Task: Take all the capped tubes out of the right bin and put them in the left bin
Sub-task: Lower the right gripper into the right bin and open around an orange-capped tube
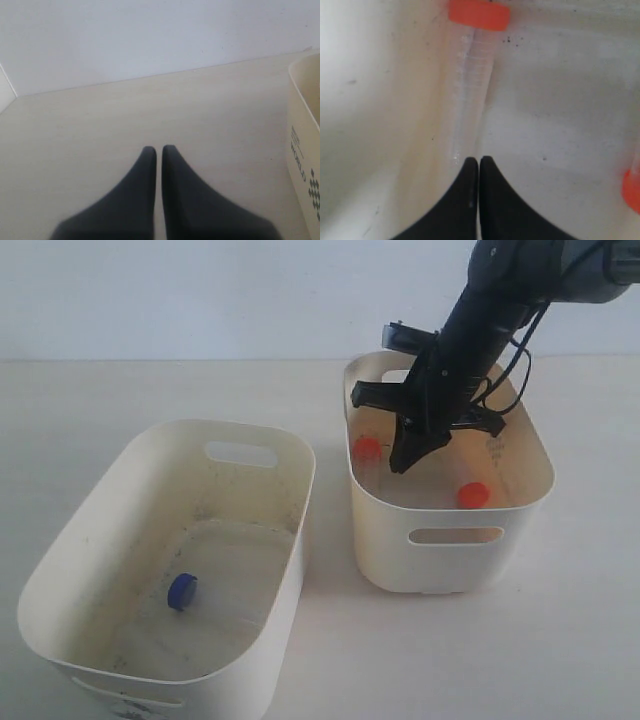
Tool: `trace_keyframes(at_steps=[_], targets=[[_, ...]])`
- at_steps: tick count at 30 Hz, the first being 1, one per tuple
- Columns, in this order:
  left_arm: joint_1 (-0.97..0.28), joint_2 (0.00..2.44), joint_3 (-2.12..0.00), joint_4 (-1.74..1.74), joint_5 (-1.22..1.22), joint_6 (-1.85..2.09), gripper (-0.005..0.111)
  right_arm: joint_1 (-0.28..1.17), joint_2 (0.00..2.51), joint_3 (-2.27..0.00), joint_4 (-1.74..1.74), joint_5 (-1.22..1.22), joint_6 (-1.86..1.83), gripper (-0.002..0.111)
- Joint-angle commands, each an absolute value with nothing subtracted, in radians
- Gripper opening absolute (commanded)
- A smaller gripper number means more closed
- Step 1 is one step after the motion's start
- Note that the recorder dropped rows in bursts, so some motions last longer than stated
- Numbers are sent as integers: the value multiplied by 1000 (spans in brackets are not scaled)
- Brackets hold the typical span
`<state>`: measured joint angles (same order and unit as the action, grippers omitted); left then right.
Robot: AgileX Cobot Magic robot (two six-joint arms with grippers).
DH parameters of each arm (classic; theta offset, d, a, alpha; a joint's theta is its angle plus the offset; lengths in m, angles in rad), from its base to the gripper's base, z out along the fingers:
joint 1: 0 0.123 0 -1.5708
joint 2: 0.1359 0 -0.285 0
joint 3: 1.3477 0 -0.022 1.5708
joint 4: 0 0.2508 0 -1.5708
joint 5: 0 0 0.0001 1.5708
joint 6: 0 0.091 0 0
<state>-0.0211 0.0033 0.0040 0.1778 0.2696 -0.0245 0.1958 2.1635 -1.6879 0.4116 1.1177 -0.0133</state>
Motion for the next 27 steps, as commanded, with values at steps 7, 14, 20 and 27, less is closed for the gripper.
trace_keyframes(at_steps=[7, 14, 20, 27], targets=[[-20, 0, 0, 177, 261, -36, 4, 189, 2165, -1686, 428, 1086, -63, 0], [-20, 0, 0, 177, 261, -36, 4, 189, 2165, -1686, 428, 1075, -63, 36], [-20, 0, 0, 177, 261, -36, 4, 189, 2165, -1686, 407, 1069, -63, 63], [-20, 0, 0, 177, 261, -36, 4, 189, 2184, -1686, 407, 1066, -63, 63]])
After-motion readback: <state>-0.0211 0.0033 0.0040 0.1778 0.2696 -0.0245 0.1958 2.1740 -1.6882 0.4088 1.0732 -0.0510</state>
